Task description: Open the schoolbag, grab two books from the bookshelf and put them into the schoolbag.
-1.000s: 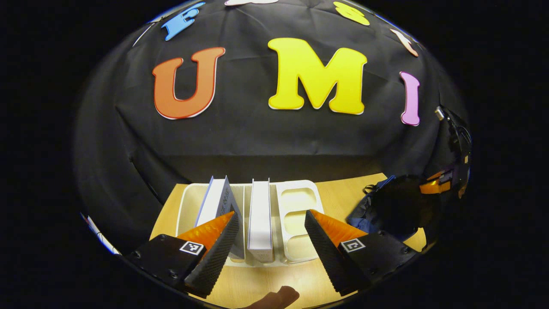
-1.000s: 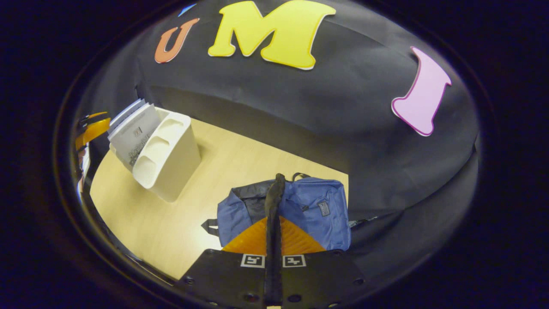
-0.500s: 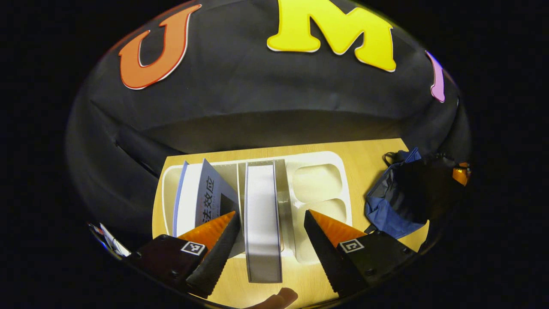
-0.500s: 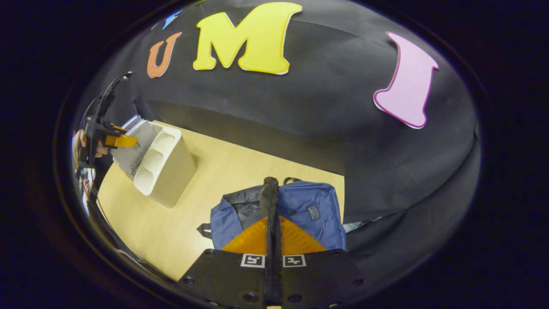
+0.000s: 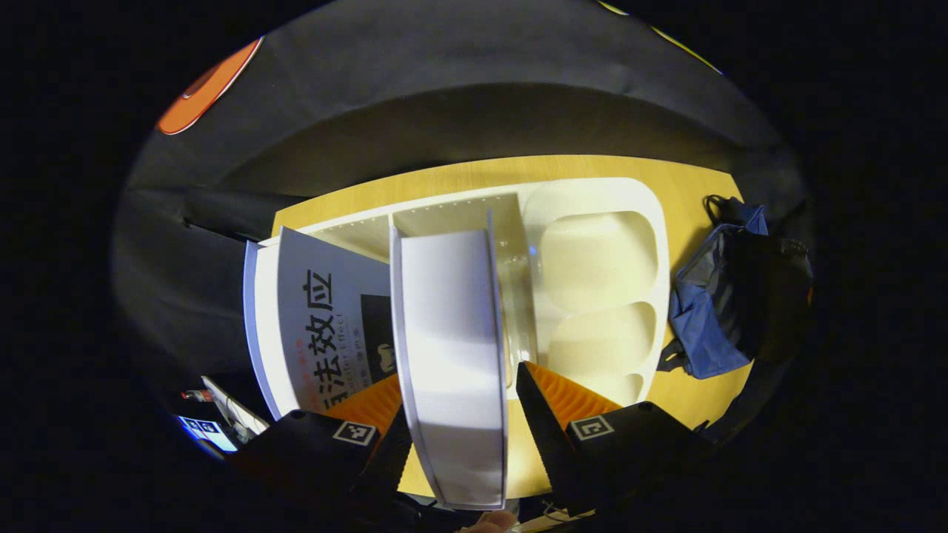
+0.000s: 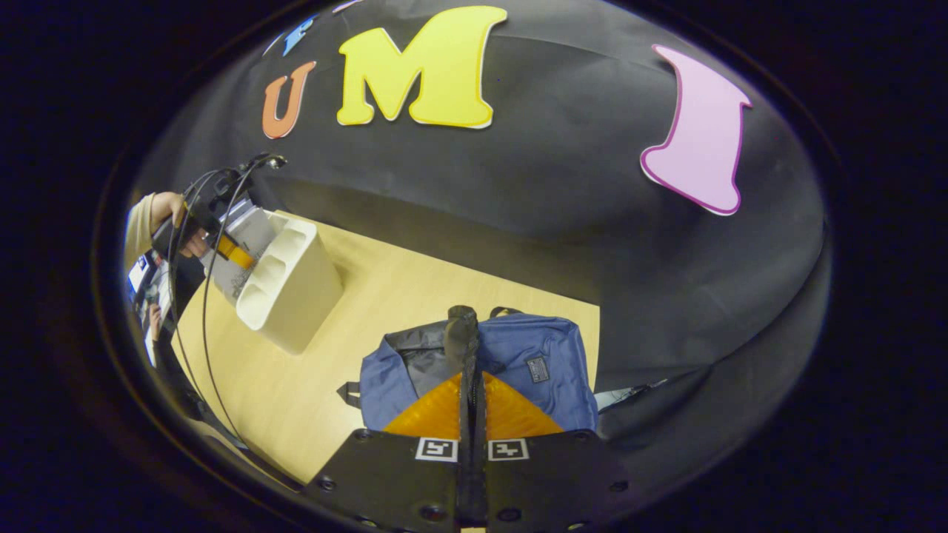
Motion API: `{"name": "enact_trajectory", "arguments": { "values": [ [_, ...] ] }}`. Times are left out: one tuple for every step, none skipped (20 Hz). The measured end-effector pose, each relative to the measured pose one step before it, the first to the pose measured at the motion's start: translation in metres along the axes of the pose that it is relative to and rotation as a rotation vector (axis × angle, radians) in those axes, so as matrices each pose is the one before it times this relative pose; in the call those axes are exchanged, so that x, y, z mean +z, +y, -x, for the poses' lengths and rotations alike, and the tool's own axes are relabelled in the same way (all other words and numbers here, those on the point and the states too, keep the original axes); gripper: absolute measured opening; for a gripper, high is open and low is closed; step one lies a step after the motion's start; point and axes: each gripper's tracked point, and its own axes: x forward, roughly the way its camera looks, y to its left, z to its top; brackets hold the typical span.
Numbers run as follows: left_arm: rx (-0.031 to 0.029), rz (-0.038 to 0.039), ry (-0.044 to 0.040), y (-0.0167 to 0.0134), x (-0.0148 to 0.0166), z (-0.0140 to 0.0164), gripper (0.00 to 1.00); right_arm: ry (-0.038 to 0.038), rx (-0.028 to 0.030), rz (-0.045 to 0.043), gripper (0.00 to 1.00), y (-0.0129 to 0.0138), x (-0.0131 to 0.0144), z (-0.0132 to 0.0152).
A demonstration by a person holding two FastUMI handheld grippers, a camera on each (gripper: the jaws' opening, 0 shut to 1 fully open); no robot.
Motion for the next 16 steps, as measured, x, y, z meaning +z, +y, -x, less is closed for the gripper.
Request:
{"name": "enact_trajectory", "arguments": {
  "values": [
    [0.00334, 0.00734, 0.01817, 0.00099, -0.00308, -0.00058, 0.76, -0.00081, 0.00475, -0.00496, 0.00, -0.00022, -0.00013, 0.00072],
    [-0.00044, 0.00423, 0.01339, 0.00055, -0.00251, 0.00093, 0.72, -0.00058, 0.00506, -0.00418, 0.00, 0.00031, -0.00171, 0.00119],
    [-0.00976, -0.00013, 0.00163, -0.00099, 0.00025, 0.00101, 0.67, 0.00141, 0.00225, 0.00053, 0.00, -0.00060, -0.00047, 0.00089],
    [-0.02153, 0.00627, 0.00514, -0.00467, -0.00117, 0.00032, 0.66, 0.00286, 0.00320, 0.00498, 0.00, 0.00138, -0.00202, -0.00160],
    [-0.01423, 0.00796, 0.00400, -0.00515, -0.00362, 0.00146, 0.60, 0.00020, 0.00594, 0.00662, 0.00, 0.00119, 0.00020, 0.00024],
    [-0.01904, 0.00937, 0.00339, -0.00875, -0.00244, 0.00516, 0.55, 0.00351, 0.00334, 0.00196, 0.00, 0.00136, -0.00082, -0.00072],
    [-0.00532, 0.00520, 0.00653, -0.00322, -0.00302, 0.00438, 0.51, 0.00941, 0.00113, -0.00343, 0.00, 0.00020, -0.00160, -0.00051],
    [0.01246, 0.00041, 0.00119, -0.00027, -0.00242, 0.00547, 0.49, 0.00547, 0.00017, -0.00145, 0.00, -0.00058, -0.00152, -0.00010],
    [0.01084, 0.00443, -0.00112, 0.00091, -0.00375, 0.00456, 0.48, -0.00051, 0.00077, 0.00148, 0.00, -0.00058, 0.00099, -0.00094],
    [0.00440, 0.00495, -0.00497, 0.00139, -0.00257, 0.00654, 0.48, -0.00322, -0.00053, 0.00140, 0.00, -0.00092, 0.00012, 0.00010],
    [0.00132, 0.00668, -0.00864, 0.00231, -0.00494, 0.00621, 0.48, -0.00444, 0.00172, -0.00073, 0.00, -0.00046, 0.00066, 0.00117],
    [0.00023, 0.01138, -0.01334, 0.00154, -0.00399, 0.00887, 0.48, -0.00578, 0.00457, -0.00160, 0.00, -0.00009, -0.00040, 0.00169],
    [-0.00062, 0.02509, -0.02314, 0.00077, -0.00503, 0.01107, 0.48, -0.00364, 0.00249, 0.00138, 0.00, -0.00122, -0.00050, 0.00068],
    [-0.00822, 0.01154, -0.02388, 0.00059, -0.00416, 0.01110, 0.48, -0.00051, 0.00387, -0.00416, 0.00, -0.00062, -0.00266, 0.00123],
    [-0.01343, 0.01106, -0.02176, 0.00085, -0.00609, 0.01157, 0.51, 0.00343, 0.00649, -0.00806, 0.00, -0.00025, -0.00223, 0.00022],
    [-0.01269, 0.01199, -0.01229, -0.00191, -0.00698, 0.01101, 0.48, 0.00691, -0.00103, -0.00530, 0.00, -0.00285, -0.00271, 0.00100]
  ]
}}
